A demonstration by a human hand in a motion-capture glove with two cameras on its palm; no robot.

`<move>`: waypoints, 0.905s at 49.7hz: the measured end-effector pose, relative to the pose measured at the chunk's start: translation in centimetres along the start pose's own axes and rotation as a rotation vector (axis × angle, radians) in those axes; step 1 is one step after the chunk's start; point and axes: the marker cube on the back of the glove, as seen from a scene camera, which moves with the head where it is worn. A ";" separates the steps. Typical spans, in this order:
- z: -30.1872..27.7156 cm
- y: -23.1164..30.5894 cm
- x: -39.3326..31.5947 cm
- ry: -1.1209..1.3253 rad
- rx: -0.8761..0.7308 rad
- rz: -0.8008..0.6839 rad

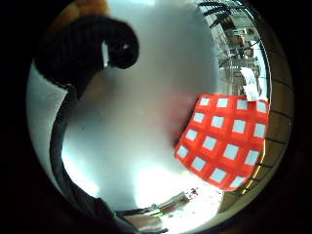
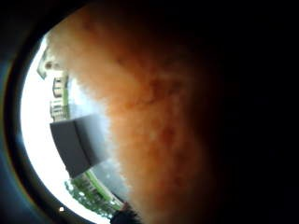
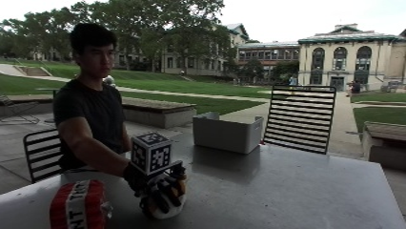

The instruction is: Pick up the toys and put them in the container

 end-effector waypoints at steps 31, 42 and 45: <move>-9.9 3.1 -5.6 0.020 0.152 -0.014; -21.0 6.1 -10.9 0.017 0.296 -0.035; -23.9 7.4 -13.0 -0.008 0.313 -0.046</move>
